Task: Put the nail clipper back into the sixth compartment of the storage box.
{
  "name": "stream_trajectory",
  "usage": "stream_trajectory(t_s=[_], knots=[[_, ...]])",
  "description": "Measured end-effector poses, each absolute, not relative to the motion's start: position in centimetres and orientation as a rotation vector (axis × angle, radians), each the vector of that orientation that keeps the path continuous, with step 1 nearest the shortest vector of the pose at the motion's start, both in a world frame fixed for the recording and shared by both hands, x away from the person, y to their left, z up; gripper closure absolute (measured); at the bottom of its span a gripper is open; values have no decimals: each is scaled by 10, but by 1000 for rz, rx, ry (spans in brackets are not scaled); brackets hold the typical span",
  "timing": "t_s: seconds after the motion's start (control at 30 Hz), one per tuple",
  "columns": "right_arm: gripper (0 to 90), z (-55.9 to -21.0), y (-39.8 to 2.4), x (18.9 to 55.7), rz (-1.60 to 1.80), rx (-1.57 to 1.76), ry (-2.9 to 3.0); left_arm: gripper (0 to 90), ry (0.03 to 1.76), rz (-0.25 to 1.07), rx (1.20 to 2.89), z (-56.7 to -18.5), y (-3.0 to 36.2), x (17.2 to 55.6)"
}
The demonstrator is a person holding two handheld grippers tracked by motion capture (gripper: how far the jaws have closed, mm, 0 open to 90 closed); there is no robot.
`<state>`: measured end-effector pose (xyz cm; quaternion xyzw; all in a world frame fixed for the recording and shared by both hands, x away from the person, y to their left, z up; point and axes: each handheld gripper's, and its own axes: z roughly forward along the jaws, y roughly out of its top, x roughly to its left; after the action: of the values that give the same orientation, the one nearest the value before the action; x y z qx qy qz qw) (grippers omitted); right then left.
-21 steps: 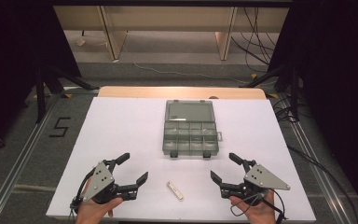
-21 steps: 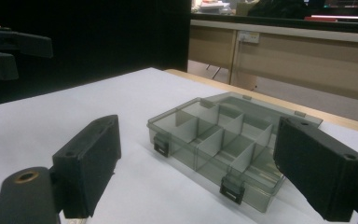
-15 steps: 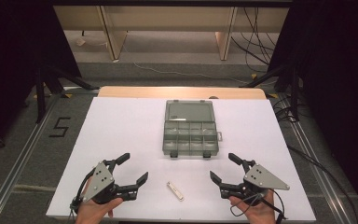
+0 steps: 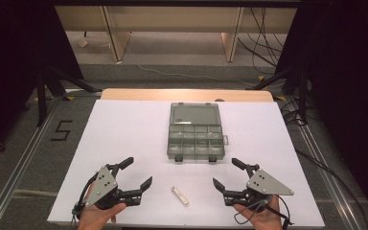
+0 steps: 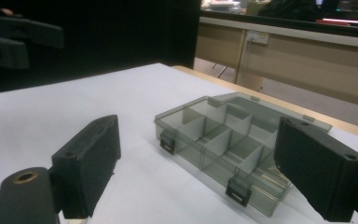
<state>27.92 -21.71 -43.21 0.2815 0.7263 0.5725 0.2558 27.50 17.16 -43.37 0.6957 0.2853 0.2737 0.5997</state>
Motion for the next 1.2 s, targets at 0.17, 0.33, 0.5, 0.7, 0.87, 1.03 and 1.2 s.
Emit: stream_trajectory(t_s=[0.17,0.33,0.5,0.7,0.87,1.03,1.2], knots=[[159,-434,-207,278,1492,666,2035,157,665,639,1607,-433,173,276],[199,-438,-194,275,1507,597,2144,157,667,639,1608,-433,173,275],[211,-439,-187,272,1485,557,2197,157,667,636,1615,-434,172,275],[215,-441,-178,273,1459,557,2266,157,673,639,1615,-434,172,275],[217,-442,-167,278,1440,523,2311,157,673,640,1615,-435,172,276],[245,-446,-151,284,1419,449,2387,157,668,641,1619,-435,172,276],[319,-452,-136,287,1371,394,2490,157,670,639,1619,-435,172,276]])
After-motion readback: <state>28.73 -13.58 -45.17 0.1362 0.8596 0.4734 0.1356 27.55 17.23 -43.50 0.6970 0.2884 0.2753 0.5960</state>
